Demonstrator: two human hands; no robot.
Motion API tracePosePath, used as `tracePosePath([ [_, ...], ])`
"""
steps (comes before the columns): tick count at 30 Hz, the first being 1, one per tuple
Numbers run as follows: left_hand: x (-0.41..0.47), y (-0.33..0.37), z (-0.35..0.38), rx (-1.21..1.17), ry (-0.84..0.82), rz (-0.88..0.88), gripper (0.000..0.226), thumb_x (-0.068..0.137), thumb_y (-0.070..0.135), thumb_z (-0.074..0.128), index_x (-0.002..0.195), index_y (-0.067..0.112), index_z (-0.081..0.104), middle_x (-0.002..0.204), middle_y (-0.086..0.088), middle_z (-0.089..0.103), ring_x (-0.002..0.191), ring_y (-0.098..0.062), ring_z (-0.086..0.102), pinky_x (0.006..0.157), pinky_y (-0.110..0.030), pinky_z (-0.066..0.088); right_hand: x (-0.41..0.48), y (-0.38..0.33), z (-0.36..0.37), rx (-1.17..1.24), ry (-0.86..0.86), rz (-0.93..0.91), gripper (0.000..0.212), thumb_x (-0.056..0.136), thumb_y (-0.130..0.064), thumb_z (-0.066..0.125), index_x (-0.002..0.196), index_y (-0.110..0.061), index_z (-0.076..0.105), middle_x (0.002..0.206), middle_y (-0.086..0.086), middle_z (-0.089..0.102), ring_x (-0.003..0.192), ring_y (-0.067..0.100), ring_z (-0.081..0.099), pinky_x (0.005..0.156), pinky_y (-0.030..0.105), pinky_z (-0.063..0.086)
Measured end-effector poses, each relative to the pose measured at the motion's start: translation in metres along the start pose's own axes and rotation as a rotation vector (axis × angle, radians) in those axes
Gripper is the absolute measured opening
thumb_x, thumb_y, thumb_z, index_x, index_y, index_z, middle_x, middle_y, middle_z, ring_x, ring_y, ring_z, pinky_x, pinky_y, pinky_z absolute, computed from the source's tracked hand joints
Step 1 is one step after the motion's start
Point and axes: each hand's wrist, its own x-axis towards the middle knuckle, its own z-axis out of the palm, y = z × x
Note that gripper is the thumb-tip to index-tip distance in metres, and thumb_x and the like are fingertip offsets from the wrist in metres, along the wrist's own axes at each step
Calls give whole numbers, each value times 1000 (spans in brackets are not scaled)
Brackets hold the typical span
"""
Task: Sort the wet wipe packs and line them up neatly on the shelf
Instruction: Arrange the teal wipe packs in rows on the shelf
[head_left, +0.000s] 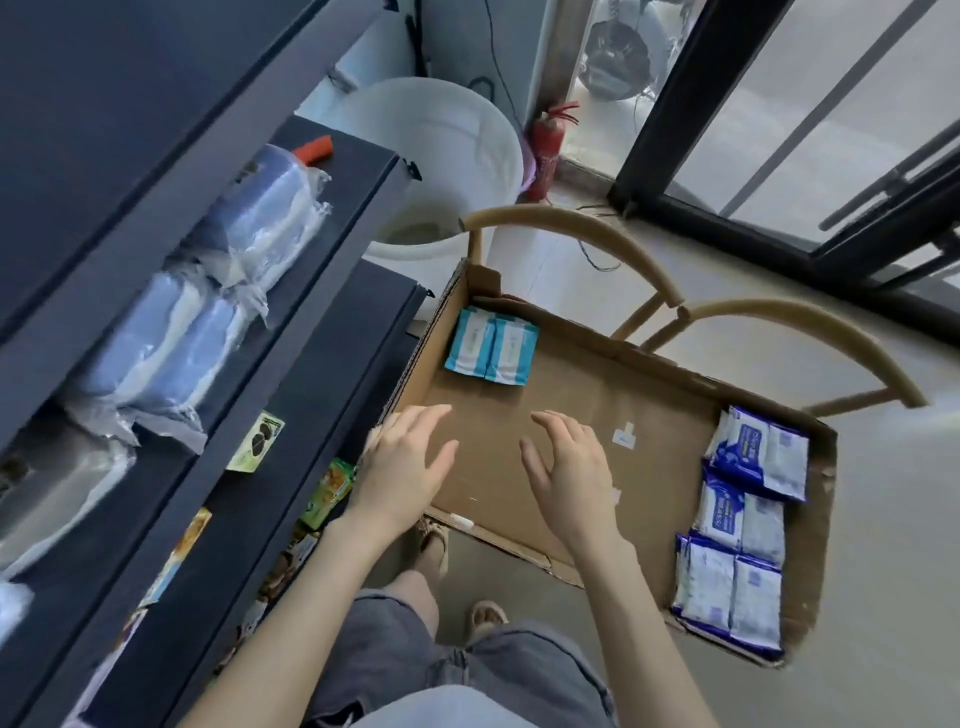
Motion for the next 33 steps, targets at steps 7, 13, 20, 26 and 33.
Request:
tracePosePath([
  [7, 107, -37, 30, -42, -201, -84, 41, 96, 30, 50, 136, 21, 47, 136, 2, 50, 125, -16, 43, 108, -38, 33, 91, 9, 58, 54, -98, 195, 35, 95, -23, 53, 127, -9, 56, 128, 6, 58, 115, 25, 50, 98, 34, 38],
  [13, 184, -63, 91, -107, -258, -171, 40, 95, 26, 54, 134, 18, 49, 131, -1, 52, 121, -17, 47, 105, -43, 38, 154, 46, 111, 108, -131, 325, 34, 95, -24, 52, 126, -10, 54, 127, 6, 56, 115, 24, 49, 96, 32, 37],
  [20, 250, -98, 175, -225, -158, -382, 50, 94, 20, 56, 140, 11, 39, 140, -4, 42, 129, -18, 39, 102, -20, 26, 211, 103, 184, 221, -156, 474, 39, 94, -23, 55, 129, -8, 51, 131, 7, 53, 120, 23, 47, 92, 20, 31],
  [26, 285, -118, 233, -223, -71, -523, 66, 93, 25, 57, 147, 8, 24, 149, -9, 29, 137, -25, 28, 112, -38, 24, 247, 145, 230, 311, -107, 601, 56, 90, -24, 63, 137, -4, 41, 136, 10, 45, 123, 25, 42, 103, 29, 34],
  [33, 297, -119, 255, -218, 147, -604, 61, 89, 21, 63, 142, 4, 36, 134, -11, 39, 125, -24, 37, 98, -18, 24, 262, 159, 255, 334, 34, 648, 48, 82, -25, 72, 120, -5, 52, 117, 7, 46, 107, 24, 49, 95, 41, 44],
])
